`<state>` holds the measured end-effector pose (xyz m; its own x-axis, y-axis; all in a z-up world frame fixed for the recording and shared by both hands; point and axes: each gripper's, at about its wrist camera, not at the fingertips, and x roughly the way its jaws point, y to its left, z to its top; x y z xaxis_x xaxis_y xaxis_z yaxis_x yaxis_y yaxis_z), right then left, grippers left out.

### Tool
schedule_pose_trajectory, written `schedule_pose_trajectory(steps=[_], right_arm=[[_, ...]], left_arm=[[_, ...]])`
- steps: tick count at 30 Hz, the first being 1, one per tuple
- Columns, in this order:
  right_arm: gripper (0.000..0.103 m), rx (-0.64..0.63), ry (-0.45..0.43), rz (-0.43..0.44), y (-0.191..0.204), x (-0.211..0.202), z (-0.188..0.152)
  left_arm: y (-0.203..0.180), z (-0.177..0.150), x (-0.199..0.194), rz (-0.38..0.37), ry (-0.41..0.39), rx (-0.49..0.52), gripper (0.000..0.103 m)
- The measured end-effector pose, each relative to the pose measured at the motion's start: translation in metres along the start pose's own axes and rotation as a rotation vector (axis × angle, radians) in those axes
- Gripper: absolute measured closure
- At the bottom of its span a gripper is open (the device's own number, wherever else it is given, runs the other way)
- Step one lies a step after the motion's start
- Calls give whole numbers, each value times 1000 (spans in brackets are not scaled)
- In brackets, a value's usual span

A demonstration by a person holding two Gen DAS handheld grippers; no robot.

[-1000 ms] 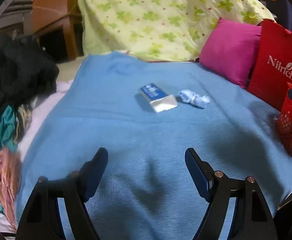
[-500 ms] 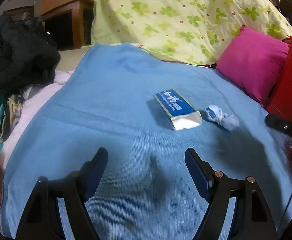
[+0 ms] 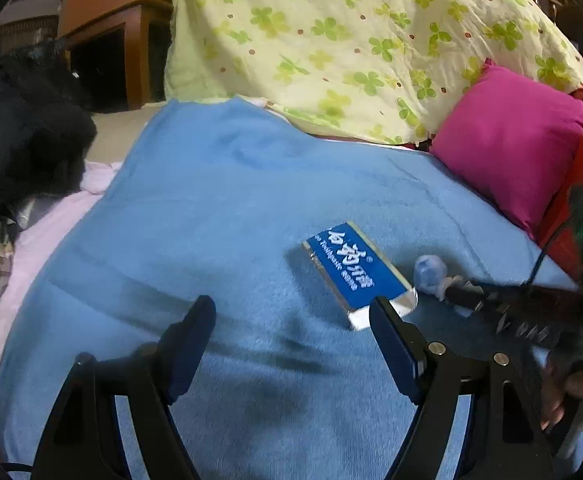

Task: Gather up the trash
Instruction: 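Grasp the white wrapper with the right tool while the left tool grasps the blue toothpaste box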

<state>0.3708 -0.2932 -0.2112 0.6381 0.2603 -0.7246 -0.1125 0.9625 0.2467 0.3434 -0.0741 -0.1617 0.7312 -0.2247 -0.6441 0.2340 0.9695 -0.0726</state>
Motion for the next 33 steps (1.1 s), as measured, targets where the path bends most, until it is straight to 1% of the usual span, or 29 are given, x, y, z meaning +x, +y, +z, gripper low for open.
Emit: schedule_pose_trajectory(steps=[2,4,6,8,11,15,18,21,26,27,28,29,31,33], right_arm=[[63,-11,13,-19,1,6,-2],[65,-16,14,-18,2,3,-2],[71,-13,13,-27,2,-4,-3],[73,2,1,-38,-1,-11,-3],[73,40,-12,-32,-9,-21,-4],[73,67,-32,-17,-18,-36,-7],[73,74,-39,-25,-20,-42,-9],[73,88,-37,-18,-23,-42,-8],[73,81,-33,-14,-20,-41,-9],[73,76,-33,-16,-18,-41,-9],[73,71,-34,-17,-17,-41,-9],[73,67,-35,-19,-16,-42,-10],[73,60,-42,-27,-14,-44,-10],[73,61,-50,-28,-15,-47,-10]], left_arm=[[2,4,6,-35,7,-23,24],[2,8,10,-83,19,-58,24],[1,10,13,-103,24,-84,24],[-3,14,18,-124,33,-108,24],[-10,15,29,-150,71,-135,22],[-24,15,48,-136,130,-157,21],[-28,15,59,-108,158,-176,21],[-33,15,64,-85,163,-174,21],[-42,16,68,-75,159,-155,21],[-44,16,68,-67,153,-141,24],[-46,16,68,-68,149,-132,33],[-47,16,68,-75,148,-122,37],[-47,15,68,-85,148,-110,38],[-46,15,66,-79,141,-101,39]])
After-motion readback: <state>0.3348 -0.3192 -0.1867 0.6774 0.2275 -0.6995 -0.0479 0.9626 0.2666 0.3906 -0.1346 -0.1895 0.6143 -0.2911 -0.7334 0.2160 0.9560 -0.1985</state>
